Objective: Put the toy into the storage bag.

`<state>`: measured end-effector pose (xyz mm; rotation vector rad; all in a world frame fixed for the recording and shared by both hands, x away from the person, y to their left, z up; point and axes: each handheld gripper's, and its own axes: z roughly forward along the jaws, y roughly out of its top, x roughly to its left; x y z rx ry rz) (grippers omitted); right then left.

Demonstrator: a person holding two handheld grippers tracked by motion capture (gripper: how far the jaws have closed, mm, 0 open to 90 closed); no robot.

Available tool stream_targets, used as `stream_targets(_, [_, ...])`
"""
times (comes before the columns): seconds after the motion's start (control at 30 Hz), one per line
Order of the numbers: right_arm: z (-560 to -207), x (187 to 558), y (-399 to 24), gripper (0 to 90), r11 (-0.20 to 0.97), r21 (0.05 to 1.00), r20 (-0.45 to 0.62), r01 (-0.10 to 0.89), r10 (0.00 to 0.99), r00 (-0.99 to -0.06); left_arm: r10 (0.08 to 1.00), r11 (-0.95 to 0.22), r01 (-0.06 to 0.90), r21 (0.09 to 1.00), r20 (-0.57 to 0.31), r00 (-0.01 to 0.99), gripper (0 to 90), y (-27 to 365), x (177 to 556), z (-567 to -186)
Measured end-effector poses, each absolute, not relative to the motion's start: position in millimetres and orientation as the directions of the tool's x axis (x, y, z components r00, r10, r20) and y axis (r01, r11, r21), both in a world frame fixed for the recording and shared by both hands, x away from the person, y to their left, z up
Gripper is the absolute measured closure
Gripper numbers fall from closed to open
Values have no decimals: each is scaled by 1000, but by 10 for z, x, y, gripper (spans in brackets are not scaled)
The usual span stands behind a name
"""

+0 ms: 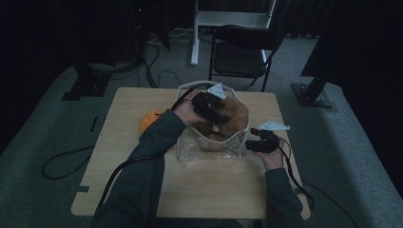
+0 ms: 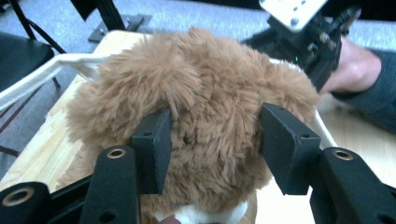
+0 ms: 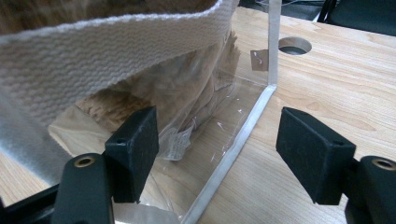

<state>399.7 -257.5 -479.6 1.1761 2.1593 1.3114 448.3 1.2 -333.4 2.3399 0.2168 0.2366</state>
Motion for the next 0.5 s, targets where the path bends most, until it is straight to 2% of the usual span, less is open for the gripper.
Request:
stream_targets(0.2, [-4795,3996,-2576,302,229,854,114,468,794,-597,220,-721,85,688,112,969,481,-6,4475,-3339])
stream_targets(0.5, [-4812,3998,-2593,302,233,852,113,468,792,-600,260,-680,117,724,88,962,449,133,4525,-3328])
